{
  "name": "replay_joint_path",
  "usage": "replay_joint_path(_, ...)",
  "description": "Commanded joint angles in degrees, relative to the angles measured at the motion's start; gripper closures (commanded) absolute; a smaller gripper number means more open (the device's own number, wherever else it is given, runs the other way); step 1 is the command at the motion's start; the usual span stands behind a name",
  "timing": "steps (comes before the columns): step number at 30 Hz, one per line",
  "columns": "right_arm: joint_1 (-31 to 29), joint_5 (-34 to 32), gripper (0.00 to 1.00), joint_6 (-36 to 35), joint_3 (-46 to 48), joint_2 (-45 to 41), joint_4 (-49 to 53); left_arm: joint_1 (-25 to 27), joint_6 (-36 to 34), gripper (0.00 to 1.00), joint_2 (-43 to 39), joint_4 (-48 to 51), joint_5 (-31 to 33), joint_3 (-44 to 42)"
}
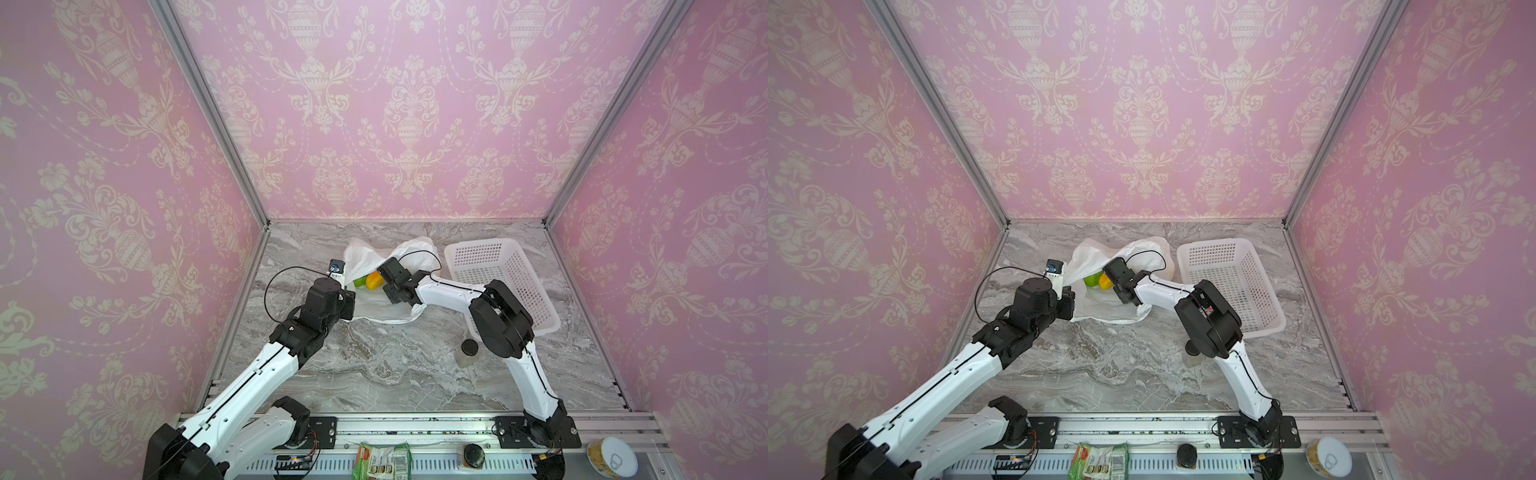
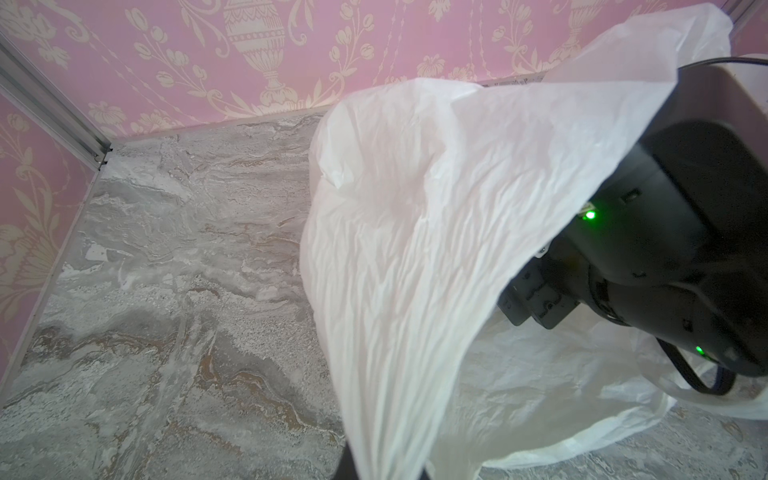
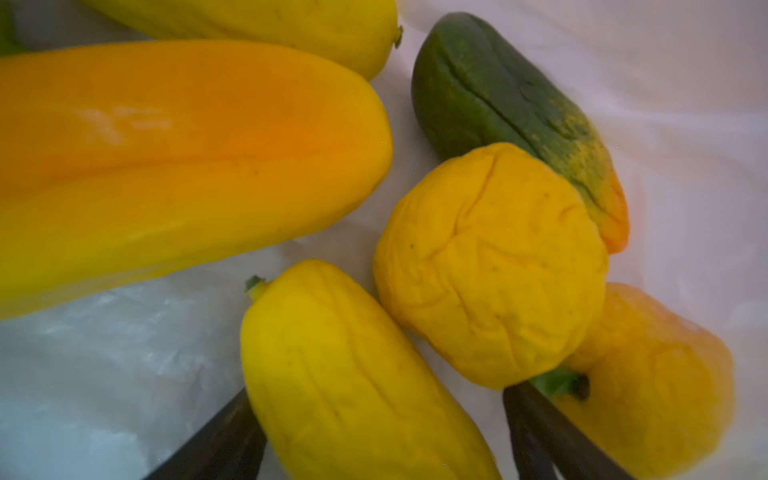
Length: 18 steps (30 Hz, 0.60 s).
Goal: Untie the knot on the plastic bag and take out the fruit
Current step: 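Lower the right gripper and grasp the long yellow fruit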
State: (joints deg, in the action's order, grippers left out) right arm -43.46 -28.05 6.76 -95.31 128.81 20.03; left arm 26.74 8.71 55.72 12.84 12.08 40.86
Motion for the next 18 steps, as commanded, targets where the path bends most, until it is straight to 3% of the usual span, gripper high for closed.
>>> replay_joint_path(1,0.14,5.04,0.20,-2.82,-1.13,2.06,1.41,-0.20,0.66,1.00,0.69,-0.46,-0.87,0.71)
replay_joint_path(4,0.14,5.86,0.21,-3.18,-1.25,2.06,1.13,-0.20,0.68,1.00,1.13,-0.09,-0.91,0.64)
replay_joint_path(8,0.89,2.44,0.11,-2.24,-2.98,2.51,2.29,-0.20,0.56,1.00,0.71,-0.22,-0.91,0.65)
replay_joint_path(11,2.72,5.87,0.09,0.59,-3.22,2.06,2.68,-0.20,0.68,1.00,0.79,-0.32,-0.99,0.65)
replay_joint_path(15,4.00,9.30,0.10,1.55,-5.70,3.70,5.93,-0.20,0.67,1.00,0.90,-0.10,-0.96,0.64)
replay_joint_path(18,4.00,11.73,0.19,0.91,-6.98,4.84,7.72,-0.20,0.66,1.00,0.27,-0.28,-0.96,0.66)
